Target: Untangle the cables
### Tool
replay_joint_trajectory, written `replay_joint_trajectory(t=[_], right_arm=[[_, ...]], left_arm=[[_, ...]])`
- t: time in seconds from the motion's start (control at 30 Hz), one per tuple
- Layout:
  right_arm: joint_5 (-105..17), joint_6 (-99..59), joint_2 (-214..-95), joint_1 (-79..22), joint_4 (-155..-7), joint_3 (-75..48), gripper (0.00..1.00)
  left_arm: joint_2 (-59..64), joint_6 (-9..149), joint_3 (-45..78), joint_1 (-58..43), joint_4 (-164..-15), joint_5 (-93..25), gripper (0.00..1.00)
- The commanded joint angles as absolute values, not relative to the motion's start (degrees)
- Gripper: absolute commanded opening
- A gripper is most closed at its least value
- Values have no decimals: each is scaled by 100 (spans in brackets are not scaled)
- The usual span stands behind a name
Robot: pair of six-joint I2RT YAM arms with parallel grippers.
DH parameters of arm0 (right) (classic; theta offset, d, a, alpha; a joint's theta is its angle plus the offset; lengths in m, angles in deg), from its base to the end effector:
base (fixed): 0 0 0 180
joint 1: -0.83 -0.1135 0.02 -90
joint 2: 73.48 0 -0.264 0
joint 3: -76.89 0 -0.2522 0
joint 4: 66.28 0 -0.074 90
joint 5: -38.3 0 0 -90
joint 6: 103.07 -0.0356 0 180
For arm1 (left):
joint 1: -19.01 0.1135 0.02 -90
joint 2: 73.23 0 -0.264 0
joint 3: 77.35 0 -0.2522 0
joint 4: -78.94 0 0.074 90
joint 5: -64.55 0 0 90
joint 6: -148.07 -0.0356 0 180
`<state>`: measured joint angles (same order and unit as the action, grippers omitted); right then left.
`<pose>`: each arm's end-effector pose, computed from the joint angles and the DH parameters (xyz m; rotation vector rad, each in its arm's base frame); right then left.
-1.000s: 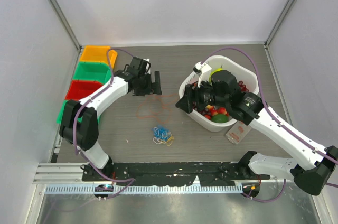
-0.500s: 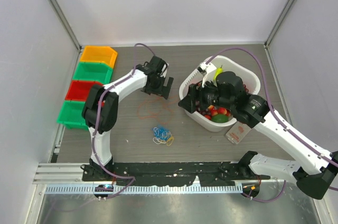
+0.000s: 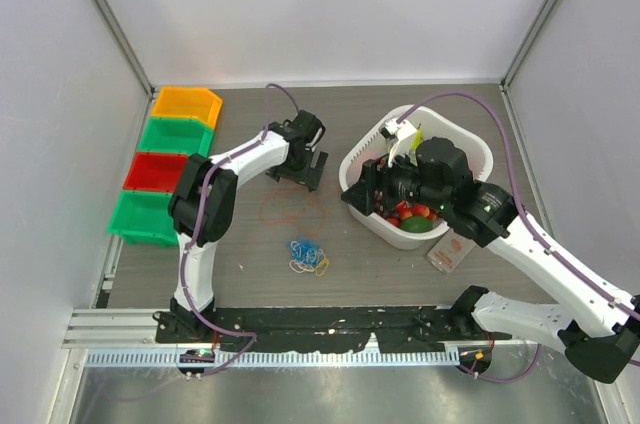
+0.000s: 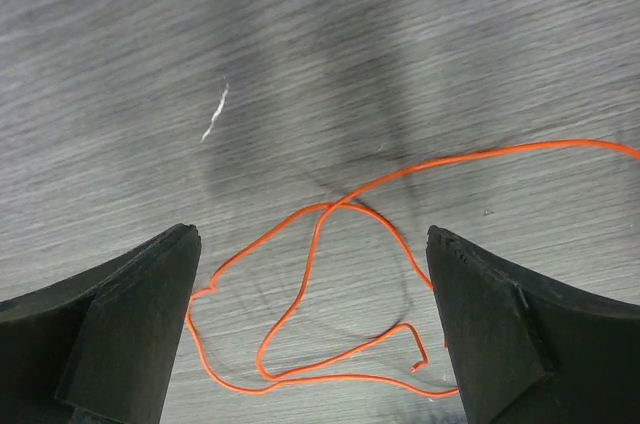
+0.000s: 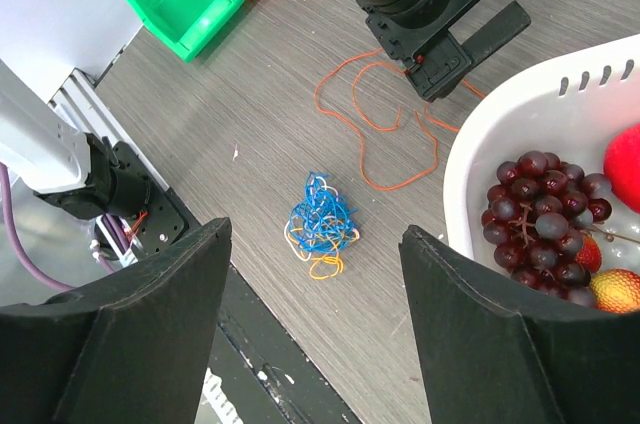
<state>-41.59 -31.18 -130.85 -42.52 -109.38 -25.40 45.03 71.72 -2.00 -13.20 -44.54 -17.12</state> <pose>0.1518 0.1519 0.3813 -0.5693 1.9871 0.8580 0.3642 -0.2234 0.1840 0.4113 2.7360 -0.0033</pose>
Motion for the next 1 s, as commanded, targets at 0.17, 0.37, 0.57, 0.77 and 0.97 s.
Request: replay_joint_trajectory(t=[0.17, 0.37, 0.57, 0.77, 0.97], right_arm=[[-4247, -3048, -12921, -4232, -10869, -2545, 73], [-4238, -3065, -12947, -4241, -10842, -2571, 73], [-4282, -3048, -12886, -4232, -10860, -2606, 73], [-4308, -3056, -12841, -4232, -10869, -2659, 73], [-4352, -3004, -12815, -4232, -10886, -2677, 73]], left_arm=[[4332, 7942, 354, -1307, -4546, -1930, 78], [4349, 8039, 513, -1307, -4810, -1632, 49], [3876, 8127, 609, -1307, -4924, -868, 0], [2936, 8110, 812, -1228, -4732, -507, 0], [1907, 8232, 821, -781, -4380, -252, 0]])
